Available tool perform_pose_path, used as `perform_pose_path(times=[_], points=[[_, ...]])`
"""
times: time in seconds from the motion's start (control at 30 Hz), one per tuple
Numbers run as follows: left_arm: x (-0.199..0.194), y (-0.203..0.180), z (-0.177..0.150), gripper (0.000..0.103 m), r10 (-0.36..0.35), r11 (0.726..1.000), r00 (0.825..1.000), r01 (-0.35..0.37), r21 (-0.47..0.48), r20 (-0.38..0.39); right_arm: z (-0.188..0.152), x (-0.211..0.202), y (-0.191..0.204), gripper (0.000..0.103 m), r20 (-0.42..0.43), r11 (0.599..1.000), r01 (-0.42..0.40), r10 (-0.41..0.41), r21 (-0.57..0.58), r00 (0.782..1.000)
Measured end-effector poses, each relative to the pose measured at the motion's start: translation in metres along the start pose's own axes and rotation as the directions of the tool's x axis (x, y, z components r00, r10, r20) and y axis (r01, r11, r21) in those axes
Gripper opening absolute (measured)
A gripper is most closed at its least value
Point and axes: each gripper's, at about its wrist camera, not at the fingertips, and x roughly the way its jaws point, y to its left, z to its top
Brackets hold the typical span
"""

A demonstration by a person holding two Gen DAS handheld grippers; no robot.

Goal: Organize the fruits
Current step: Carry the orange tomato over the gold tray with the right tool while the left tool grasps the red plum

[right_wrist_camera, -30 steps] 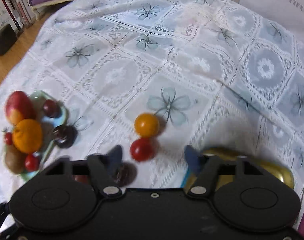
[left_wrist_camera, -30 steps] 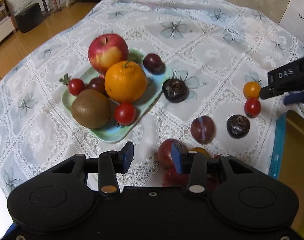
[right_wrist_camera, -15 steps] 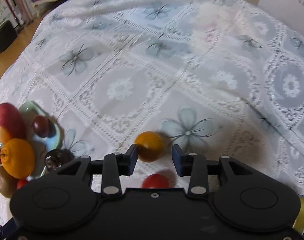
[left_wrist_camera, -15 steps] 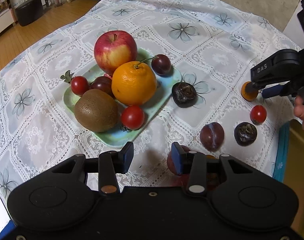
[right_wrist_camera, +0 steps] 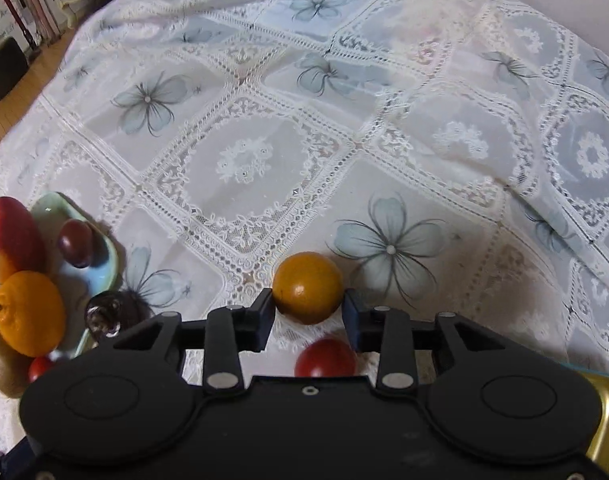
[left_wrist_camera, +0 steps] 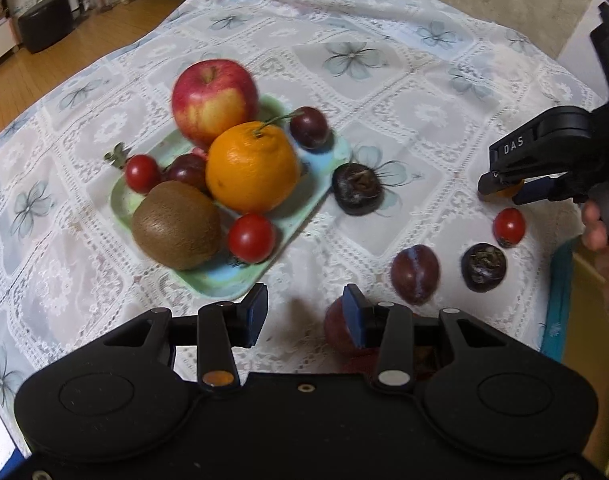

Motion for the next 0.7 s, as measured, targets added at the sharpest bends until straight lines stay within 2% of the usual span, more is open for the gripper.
perform_pose_path(times=[0.13, 0.23, 0.5, 0.7], points=[[-0.002, -0.013, -0.003, 0.050, -0.031, 0.998, 1.000, 0.031, 0.057, 0.002, -0.015, -0.025, -0.008, 0.036, 0.016, 0.999, -0.034, 0.034, -0.005, 0.999], [0.004, -0.019, -0.004, 0.051, -0.005, 0.996, 1.000, 0.006, 0.086, -0.015, -0.030, -0.040, -0.010, 0.036, 0.028, 0.999, -0.043, 0.043, -0.023, 0.999], [0.019, -0.024, -0.005, 0.054, -0.005, 0.996, 1.000, 0.007, 0.083, -0.025, -0.085, -0.075, -0.029, 0.036, 0.052, 0.996, -0.057, 0.061, -0.074, 0.997], [0.024, -0.025, -0.007, 0.054, -0.006, 0.998, 1.000, 0.007, 0.061, -0.012, -0.124, -0.088, -0.070, 0.036, 0.054, 0.995, -0.096, 0.097, -0.020, 0.994]])
